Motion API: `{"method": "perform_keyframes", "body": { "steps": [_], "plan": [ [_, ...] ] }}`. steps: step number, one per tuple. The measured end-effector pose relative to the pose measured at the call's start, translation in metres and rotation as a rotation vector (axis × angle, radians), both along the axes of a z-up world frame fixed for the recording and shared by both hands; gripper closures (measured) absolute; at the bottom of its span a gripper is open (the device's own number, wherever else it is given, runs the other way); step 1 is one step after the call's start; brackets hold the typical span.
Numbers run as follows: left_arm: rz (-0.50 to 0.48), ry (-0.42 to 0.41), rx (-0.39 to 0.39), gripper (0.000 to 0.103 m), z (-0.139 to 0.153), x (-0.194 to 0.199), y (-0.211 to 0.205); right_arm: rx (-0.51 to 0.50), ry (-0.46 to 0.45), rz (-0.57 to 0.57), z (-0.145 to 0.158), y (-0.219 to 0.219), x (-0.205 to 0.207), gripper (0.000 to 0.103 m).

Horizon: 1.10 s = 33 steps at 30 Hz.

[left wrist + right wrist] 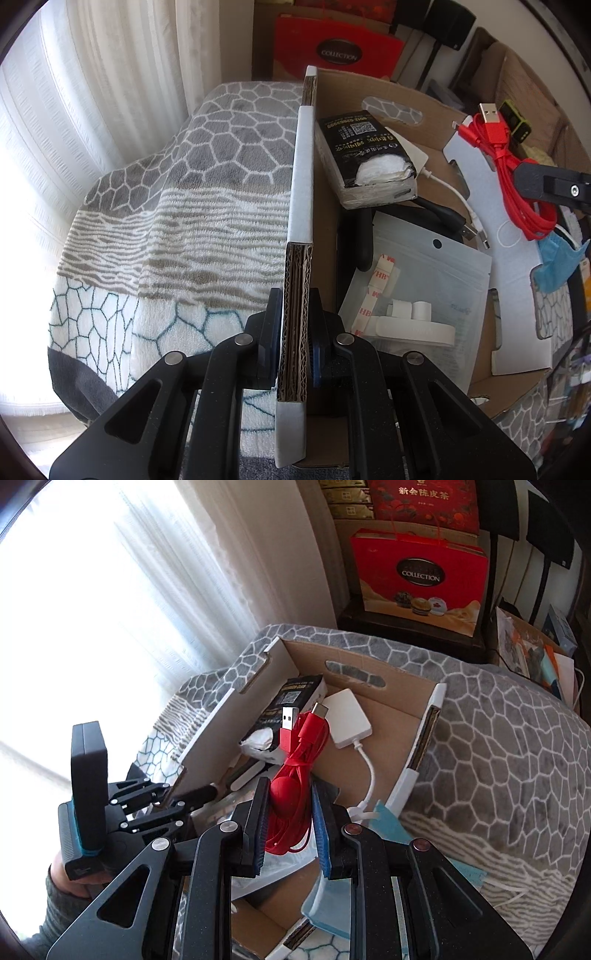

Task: Organize objects
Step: 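Carry the red cable into the box and release it, then grasp the blue face mask with the right gripper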

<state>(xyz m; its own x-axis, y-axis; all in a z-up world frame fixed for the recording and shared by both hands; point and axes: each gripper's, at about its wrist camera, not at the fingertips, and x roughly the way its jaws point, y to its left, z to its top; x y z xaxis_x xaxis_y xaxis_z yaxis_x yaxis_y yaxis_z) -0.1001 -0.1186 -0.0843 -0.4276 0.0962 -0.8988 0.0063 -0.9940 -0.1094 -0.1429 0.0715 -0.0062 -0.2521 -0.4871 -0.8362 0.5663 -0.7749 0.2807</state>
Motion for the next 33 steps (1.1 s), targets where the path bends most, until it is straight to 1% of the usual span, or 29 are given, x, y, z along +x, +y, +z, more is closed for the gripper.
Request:
{"method": "perform_keyframes", "body": {
  "steps": [7,12,14,17,19,21,26,30,33],
  "plan": [
    [0.000,0.000,0.000,0.092,0.000,0.000,0.000,0.053,-0.010,0.034,-0.021,-0.019,0.008,0.082],
    [-0.001,0.000,0.000,0.092,0.000,0.000,-0.001,0.115,0.036,0.057,-0.028,-0.031,0.016,0.081],
    [-0.001,0.000,0.000,0.092,0.000,0.000,-0.001,0.123,0.040,0.067,-0.028,-0.033,0.017,0.080],
    [0.000,0.000,0.000,0.092,0.000,0.000,-0.001,0.107,0.044,0.075,-0.024,-0.033,0.018,0.079],
    [0.000,0.000,0.000,0.092,0.000,0.000,-0.001,0.100,0.058,0.071,-0.018,-0.033,0.017,0.076],
    [0.000,0.000,0.001,0.092,0.000,0.000,-0.001,0.097,0.071,0.069,-0.012,-0.031,0.019,0.076],
    [0.000,0.000,0.000,0.092,0.000,0.000,-0.001,0.102,0.110,0.048,0.002,-0.023,0.022,0.071],
    [-0.001,0.001,-0.005,0.092,-0.001,0.000,-0.001,0.096,0.131,0.031,0.013,-0.013,0.028,0.060],
    [-0.001,0.000,-0.006,0.092,-0.001,0.000,-0.001,0.103,0.156,0.011,0.019,-0.002,0.031,0.057]
  ]
}}
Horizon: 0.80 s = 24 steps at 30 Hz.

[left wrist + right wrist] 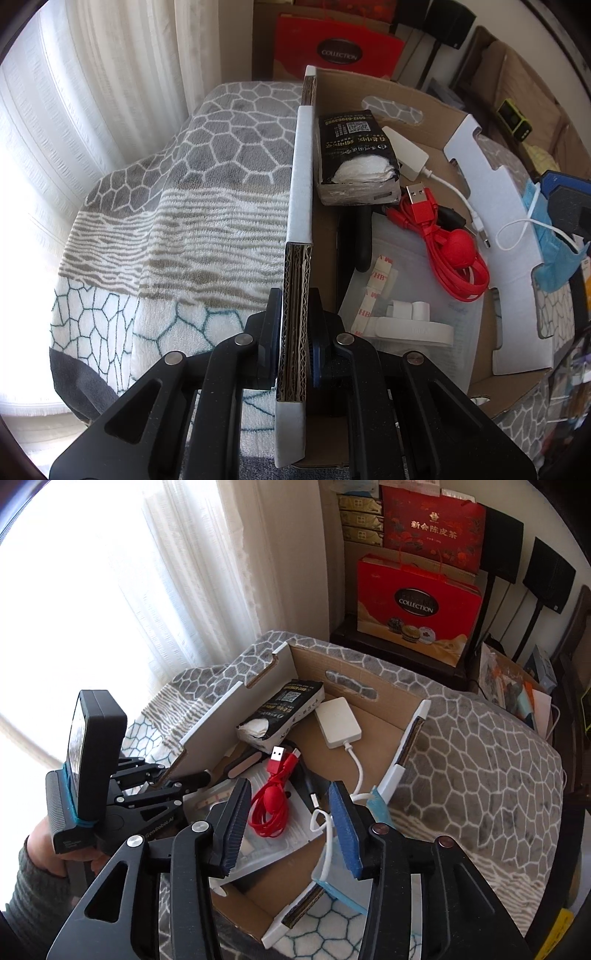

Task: Organize objects
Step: 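Grasp the blue face mask with the right gripper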

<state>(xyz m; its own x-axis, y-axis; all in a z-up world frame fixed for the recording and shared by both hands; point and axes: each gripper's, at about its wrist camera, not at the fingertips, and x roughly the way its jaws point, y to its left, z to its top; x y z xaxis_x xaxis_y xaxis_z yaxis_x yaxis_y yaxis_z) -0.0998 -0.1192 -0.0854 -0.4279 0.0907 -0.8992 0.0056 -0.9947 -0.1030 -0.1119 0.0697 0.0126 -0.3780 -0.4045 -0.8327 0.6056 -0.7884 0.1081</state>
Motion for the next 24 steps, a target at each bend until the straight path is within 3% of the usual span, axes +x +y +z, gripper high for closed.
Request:
{"method": "perform_keyframes", "body": {
  "steps": [10,18,24],
  "plan": [
    [-0.001,-0.001,-0.004,0.092,0.000,0.000,0.001,0.019,0.039,-0.075,0.012,0.053,-0.001,0.045],
    [0.002,0.000,-0.004,0.092,0.000,0.002,0.002,0.033,0.021,-0.146,0.001,0.107,-0.008,0.044],
    [0.002,-0.001,-0.005,0.092,0.000,0.002,0.003,0.048,0.005,-0.114,-0.013,0.126,0.004,0.044]
  ]
}}
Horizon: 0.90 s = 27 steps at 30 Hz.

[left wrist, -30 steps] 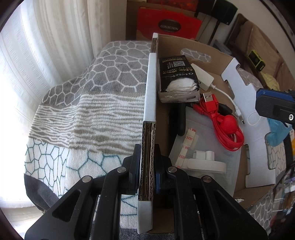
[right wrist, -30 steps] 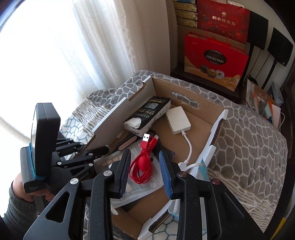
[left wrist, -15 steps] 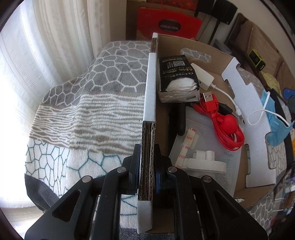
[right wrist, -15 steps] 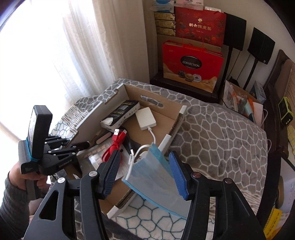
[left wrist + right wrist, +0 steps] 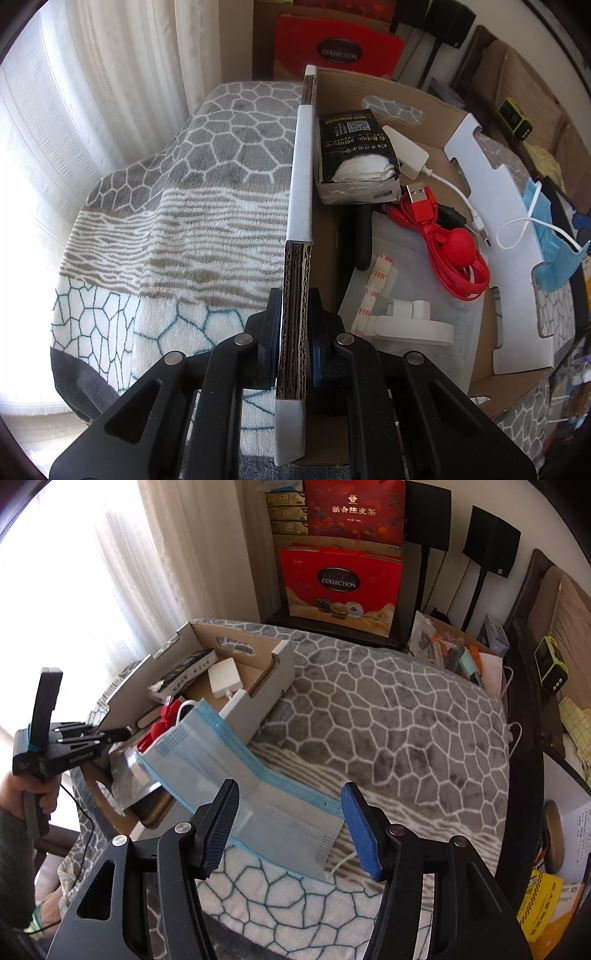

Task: Organize objects
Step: 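Grasp the blue face mask with the right gripper, then lift the blue mask and lower it into the box, then release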

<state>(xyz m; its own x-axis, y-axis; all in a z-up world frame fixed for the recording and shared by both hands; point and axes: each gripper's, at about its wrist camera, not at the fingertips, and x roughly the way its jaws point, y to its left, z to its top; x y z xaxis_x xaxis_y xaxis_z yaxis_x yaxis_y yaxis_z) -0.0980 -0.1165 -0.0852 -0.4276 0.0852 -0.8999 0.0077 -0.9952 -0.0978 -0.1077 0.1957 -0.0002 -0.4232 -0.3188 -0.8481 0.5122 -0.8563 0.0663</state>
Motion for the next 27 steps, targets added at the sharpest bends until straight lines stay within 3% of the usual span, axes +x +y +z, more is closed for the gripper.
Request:
{"method": "perform_keyframes", "body": {
  "steps": [10,17,18,19,22,27],
  "plan": [
    [-0.001,0.000,0.000,0.092,0.000,0.000,0.000,0.031,-0.017,0.098,-0.017,0.006,0.029,0.044],
    [-0.002,0.000,-0.001,0.092,0.000,0.000,0.000,0.056,-0.061,0.086,-0.044,-0.001,0.026,0.045],
    [-0.002,-0.002,-0.002,0.092,0.000,0.000,-0.001,0.059,-0.063,0.080,-0.047,-0.002,0.025,0.050],
    [-0.002,-0.003,-0.002,0.092,0.000,-0.001,-0.001,0.065,-0.062,0.075,-0.050,-0.003,0.023,0.063],
    [-0.002,-0.001,-0.002,0.092,0.000,-0.001,-0.001,0.066,-0.064,0.058,-0.053,-0.006,0.019,0.087],
    [-0.002,0.001,0.000,0.092,-0.001,0.000,-0.003,-0.010,-0.053,0.021,-0.037,-0.002,0.013,0.097]
  ]
}}
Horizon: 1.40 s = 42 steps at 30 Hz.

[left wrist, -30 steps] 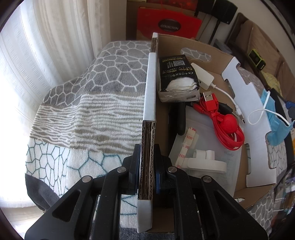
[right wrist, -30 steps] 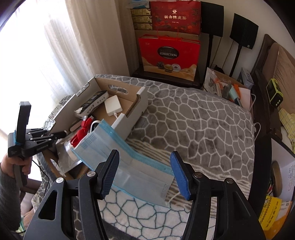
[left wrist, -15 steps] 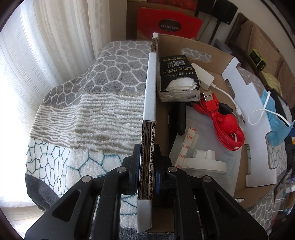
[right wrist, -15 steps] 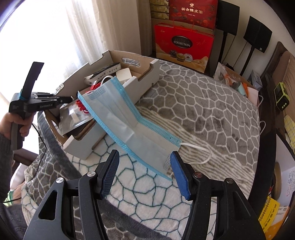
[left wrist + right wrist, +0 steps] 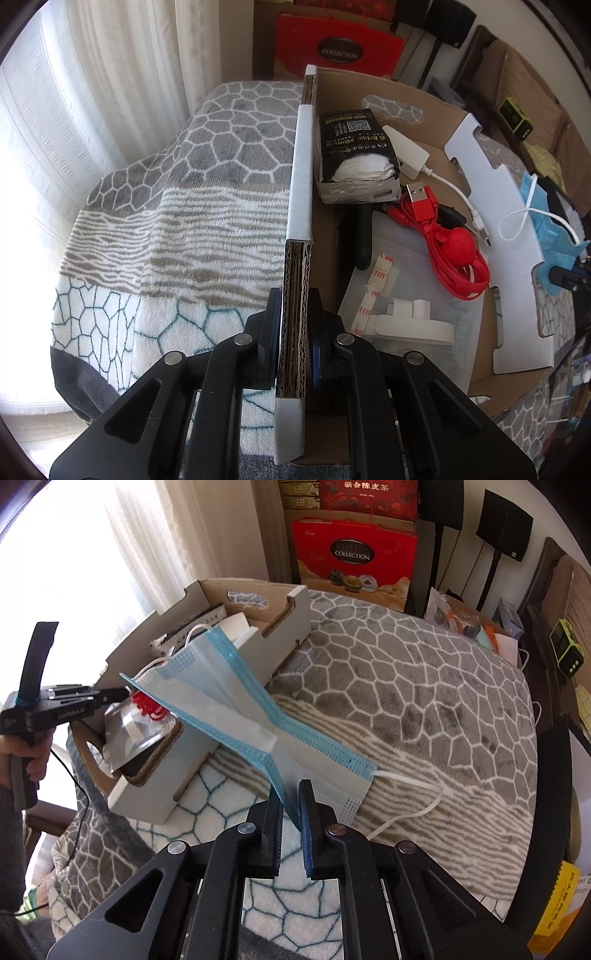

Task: Organize objects
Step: 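Lift the blue mask and lower it into the box, then release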

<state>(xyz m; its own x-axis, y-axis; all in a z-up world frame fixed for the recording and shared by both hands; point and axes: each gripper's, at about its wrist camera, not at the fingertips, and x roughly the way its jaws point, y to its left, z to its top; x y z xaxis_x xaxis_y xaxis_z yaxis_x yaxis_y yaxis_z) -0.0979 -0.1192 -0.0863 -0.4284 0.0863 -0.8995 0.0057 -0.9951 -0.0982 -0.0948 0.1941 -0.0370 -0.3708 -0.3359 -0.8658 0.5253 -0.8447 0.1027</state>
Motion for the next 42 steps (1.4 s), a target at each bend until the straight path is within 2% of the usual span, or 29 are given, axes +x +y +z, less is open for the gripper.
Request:
{"method": "perform_keyframes", "body": {
  "steps": [13,17,18,20,21,22,25,32,33,35,36,42],
  "plan": [
    [0.002,0.000,0.003,0.092,0.000,0.001,0.000,-0.145,0.049,-0.010,0.071,-0.013,-0.010,0.100],
    [0.005,-0.001,0.006,0.092,0.000,0.001,-0.001,-0.131,0.067,-0.003,0.081,-0.026,-0.012,0.097],
    [0.005,-0.001,0.006,0.092,0.000,0.001,-0.001,-0.117,0.071,-0.013,0.080,-0.027,-0.014,0.095],
    [0.004,-0.001,0.005,0.092,0.001,0.001,-0.001,-0.087,0.055,-0.034,0.071,-0.028,-0.019,0.078],
    [0.003,-0.001,0.006,0.092,0.001,0.001,-0.001,-0.089,0.041,-0.047,0.064,-0.027,-0.021,0.063],
    [0.003,-0.001,0.007,0.092,0.001,0.001,-0.001,-0.086,0.032,-0.057,0.058,-0.027,-0.023,0.059],
    [0.002,-0.001,0.011,0.092,0.001,0.001,-0.002,-0.064,0.007,-0.074,0.039,-0.026,-0.028,0.058],
    [0.002,-0.001,0.011,0.092,0.001,0.001,-0.002,-0.086,-0.092,-0.115,-0.002,-0.022,-0.044,0.057],
    [0.003,-0.002,0.011,0.092,0.001,0.001,-0.002,-0.103,-0.113,-0.119,-0.007,-0.021,-0.046,0.058],
    [0.003,-0.002,0.010,0.092,0.001,0.001,-0.002,-0.152,-0.165,-0.122,-0.015,-0.021,-0.050,0.075],
    [0.002,-0.002,0.010,0.092,0.001,0.001,-0.002,-0.178,-0.200,-0.121,-0.020,-0.021,-0.052,0.088],
    [0.002,-0.002,0.014,0.092,0.001,0.001,-0.002,-0.345,-0.258,-0.119,-0.023,-0.013,-0.052,0.099]
  ]
}}
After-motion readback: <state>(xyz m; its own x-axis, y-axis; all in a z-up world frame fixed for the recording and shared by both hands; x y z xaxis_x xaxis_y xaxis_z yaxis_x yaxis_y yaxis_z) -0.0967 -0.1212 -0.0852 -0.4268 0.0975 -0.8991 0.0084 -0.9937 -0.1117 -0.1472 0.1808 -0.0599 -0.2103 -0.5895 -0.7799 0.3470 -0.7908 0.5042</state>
